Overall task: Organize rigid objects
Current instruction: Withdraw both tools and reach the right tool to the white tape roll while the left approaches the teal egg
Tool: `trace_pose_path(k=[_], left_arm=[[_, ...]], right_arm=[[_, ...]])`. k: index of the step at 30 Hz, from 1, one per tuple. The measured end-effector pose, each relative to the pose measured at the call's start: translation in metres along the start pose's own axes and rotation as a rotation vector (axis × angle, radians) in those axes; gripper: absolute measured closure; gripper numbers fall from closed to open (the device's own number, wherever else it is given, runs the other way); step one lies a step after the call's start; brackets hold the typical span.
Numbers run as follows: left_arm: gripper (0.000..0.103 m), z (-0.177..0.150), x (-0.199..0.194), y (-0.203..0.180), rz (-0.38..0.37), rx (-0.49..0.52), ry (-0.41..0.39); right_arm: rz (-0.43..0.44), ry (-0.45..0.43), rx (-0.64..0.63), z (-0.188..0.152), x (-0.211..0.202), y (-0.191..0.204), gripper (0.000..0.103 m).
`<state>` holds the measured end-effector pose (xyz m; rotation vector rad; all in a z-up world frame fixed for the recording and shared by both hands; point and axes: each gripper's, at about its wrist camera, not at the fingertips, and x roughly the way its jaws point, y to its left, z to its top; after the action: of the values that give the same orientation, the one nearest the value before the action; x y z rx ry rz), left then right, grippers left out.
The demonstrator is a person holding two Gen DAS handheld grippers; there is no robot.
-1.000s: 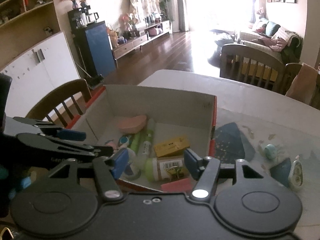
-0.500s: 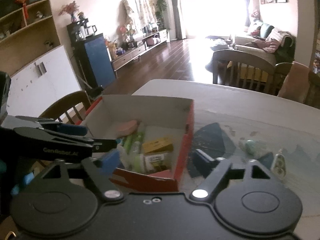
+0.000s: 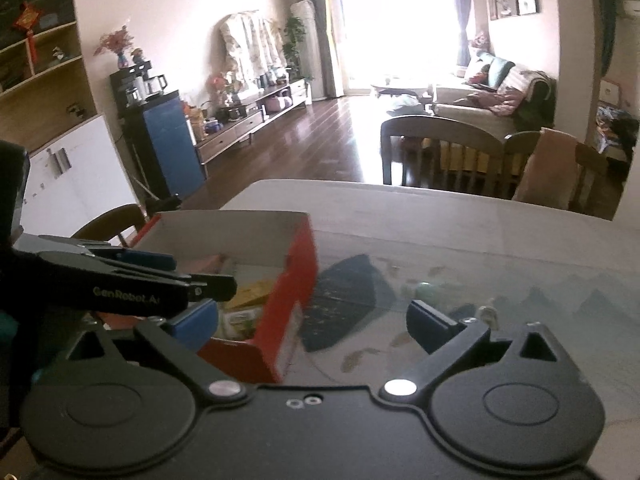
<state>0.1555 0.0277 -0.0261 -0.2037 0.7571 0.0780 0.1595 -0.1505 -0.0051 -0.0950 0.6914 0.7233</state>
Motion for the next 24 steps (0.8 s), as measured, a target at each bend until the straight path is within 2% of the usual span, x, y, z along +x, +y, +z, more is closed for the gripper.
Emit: trace_pose_path(k=[4, 14, 19, 24], left_arm=[[0.005, 0.006, 0.013, -0.023, -0.019, 0.007, -0.013], [0.001, 0.020, 0.059, -0.080, -0.001, 0.072, -0.034], [0.000, 0.026, 0.095, -0.103, 0.024, 0.089, 0.012], [0.000, 0.028, 0.134, -0.114, 0.044, 0.054, 0.078]], right_arm=[[-0.021, -0.007, 0.023, -0.004, -0.003, -0.023, 0.002], [-0.055, 0.014, 0.053, -0.017, 0.001, -0.081, 0.002], [-0.093, 0.031, 0.063, -0.026, 0.016, -0.110, 0.005], [-0.125, 0.058, 0.061, -0.034, 0.038, -0.136, 0.008]])
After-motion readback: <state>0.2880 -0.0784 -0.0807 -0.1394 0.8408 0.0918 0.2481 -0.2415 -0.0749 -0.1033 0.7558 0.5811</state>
